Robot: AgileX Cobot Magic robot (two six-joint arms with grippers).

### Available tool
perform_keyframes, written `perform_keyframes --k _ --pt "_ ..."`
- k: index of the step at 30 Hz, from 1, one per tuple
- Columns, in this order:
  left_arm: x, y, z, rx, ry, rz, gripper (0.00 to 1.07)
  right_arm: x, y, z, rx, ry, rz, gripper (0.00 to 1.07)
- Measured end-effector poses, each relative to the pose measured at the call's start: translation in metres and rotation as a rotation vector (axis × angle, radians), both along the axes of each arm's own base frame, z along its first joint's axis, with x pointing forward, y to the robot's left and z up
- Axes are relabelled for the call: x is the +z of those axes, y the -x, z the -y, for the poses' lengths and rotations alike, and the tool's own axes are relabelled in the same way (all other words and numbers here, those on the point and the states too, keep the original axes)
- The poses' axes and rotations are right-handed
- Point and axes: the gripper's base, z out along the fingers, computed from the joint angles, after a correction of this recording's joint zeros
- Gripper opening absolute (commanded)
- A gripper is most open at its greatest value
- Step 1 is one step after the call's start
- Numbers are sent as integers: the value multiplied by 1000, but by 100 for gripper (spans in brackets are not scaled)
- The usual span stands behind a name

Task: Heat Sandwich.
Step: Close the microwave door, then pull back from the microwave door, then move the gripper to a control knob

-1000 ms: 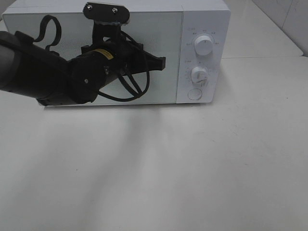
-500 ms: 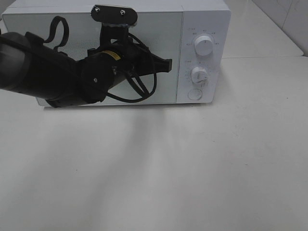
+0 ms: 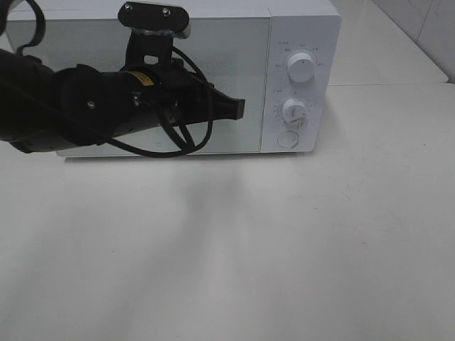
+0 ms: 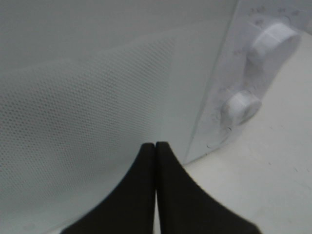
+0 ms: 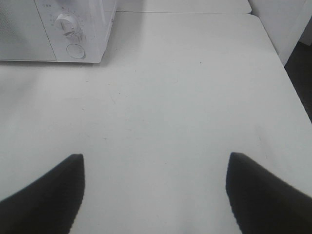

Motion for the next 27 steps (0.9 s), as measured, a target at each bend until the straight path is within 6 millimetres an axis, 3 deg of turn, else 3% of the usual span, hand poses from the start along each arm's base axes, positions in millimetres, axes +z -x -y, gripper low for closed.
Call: perform_keyframes --k 5,8,9,12,13,14,15,18,27 --pt "8 16 -4 -123 -77 -121 0 0 0 0 0 0 0 76" --pt "6 22 -17 -169 -135 -274 14 0 0 0 0 0 0 76" --pt "6 22 -17 -169 -135 -274 14 0 0 0 0 0 0 76" --pt "2 23 -41 -180 -184 -468 66 0 0 0 0 0 0 76" --pt "2 23 -52 -170 -187 -544 78 0 0 0 0 0 0 76" --pt "2 23 -52 -170 -187 -544 78 0 0 0 0 0 0 76" --pt "3 22 -58 -162 -187 -576 99 0 0 0 0 0 0 76" --pt "4 27 -77 -161 -199 -720 100 0 0 0 0 -1 0 76" --pt "15 37 -108 -165 -218 -908 100 0 0 0 0 -1 0 76"
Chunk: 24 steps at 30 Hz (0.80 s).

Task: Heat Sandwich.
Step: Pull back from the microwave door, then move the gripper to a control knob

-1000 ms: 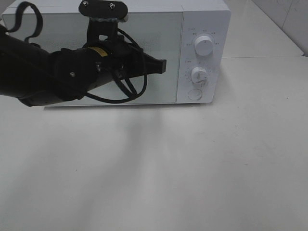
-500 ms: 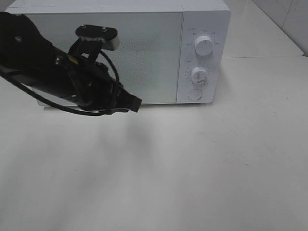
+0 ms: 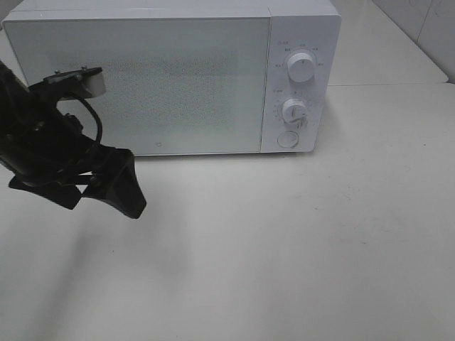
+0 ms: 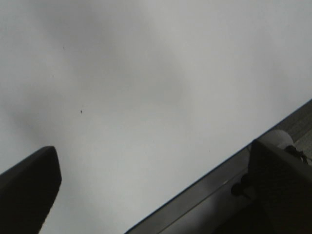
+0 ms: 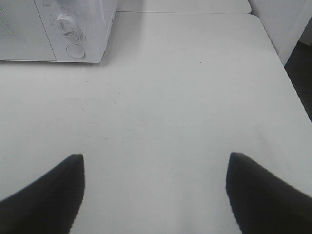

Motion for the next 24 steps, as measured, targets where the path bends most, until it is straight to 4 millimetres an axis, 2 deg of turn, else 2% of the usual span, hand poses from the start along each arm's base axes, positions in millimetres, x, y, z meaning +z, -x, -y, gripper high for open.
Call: perform_keyframes --k 7,10,13,14,18,19,22,24 --pt "13 7 -23 13 -41 -56 100 0 0 0 0 0 0 76" --pt "20 10 -44 75 -100 -93 100 0 0 0 0 0 0 76" --pt "25 11 -55 113 -145 -99 100 0 0 0 0 0 0 76" --pt "29 14 -65 161 -188 -108 100 0 0 0 0 0 0 76" --pt "37 18 -80 224 -236 -93 100 0 0 0 0 0 0 76" --pt "41 23 -91 262 -255 -85 100 0 0 0 0 0 0 76" --pt "43 29 -101 299 -258 -90 100 0 0 0 0 0 0 76" --pt "44 39 -119 371 -257 -110 100 0 0 0 0 0 0 76"
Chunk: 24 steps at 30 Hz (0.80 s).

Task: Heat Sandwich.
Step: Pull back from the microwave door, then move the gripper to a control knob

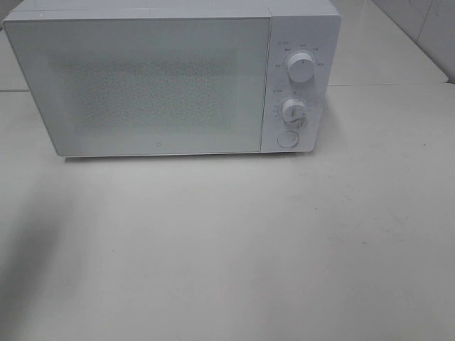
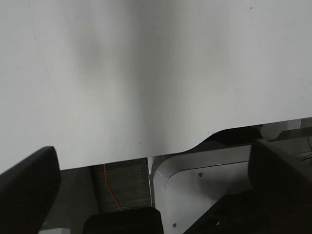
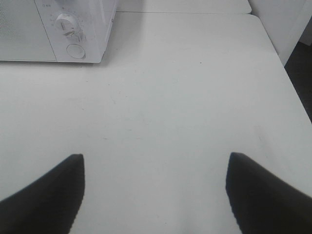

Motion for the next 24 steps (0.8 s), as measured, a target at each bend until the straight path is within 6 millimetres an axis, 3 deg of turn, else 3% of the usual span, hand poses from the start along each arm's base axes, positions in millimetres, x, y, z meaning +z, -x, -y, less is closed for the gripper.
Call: perform_keyframes --k 7,9,17,24 --pt "5 22 -29 141 5 27 100 0 0 0 0 0 0 76" --pt "10 38 -36 194 5 49 100 0 0 0 0 0 0 76" --pt "24 78 -36 210 -21 177 100 0 0 0 0 0 0 76" --pt "42 129 -30 163 -45 420 100 0 0 0 0 0 0 76"
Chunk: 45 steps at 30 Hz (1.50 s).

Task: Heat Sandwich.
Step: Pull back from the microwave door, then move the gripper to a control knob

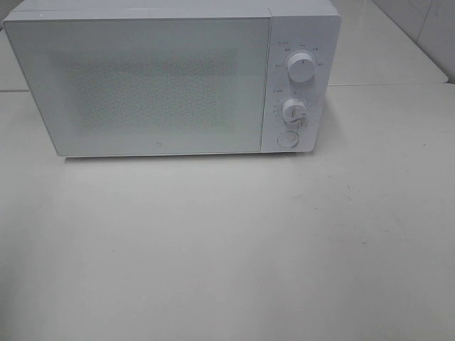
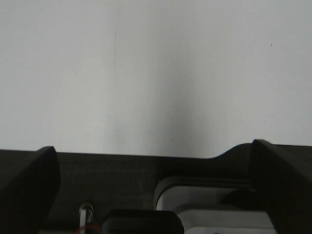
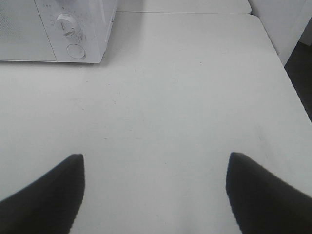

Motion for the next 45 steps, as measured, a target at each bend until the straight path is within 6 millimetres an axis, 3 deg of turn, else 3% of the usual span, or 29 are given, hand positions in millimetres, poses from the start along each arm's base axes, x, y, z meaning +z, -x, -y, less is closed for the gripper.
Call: perform_keyframes --k 7,11,21,45 --pt "7 36 5 -19 -34 238 100 0 0 0 0 0 0 76" --pt "-4 59 8 -18 -51 362 100 0 0 0 0 0 0 76" --pt "-16 93 13 -30 -84 589 100 0 0 0 0 0 0 76" --pt "-16 98 15 -65 -60 623 100 0 0 0 0 0 0 76"
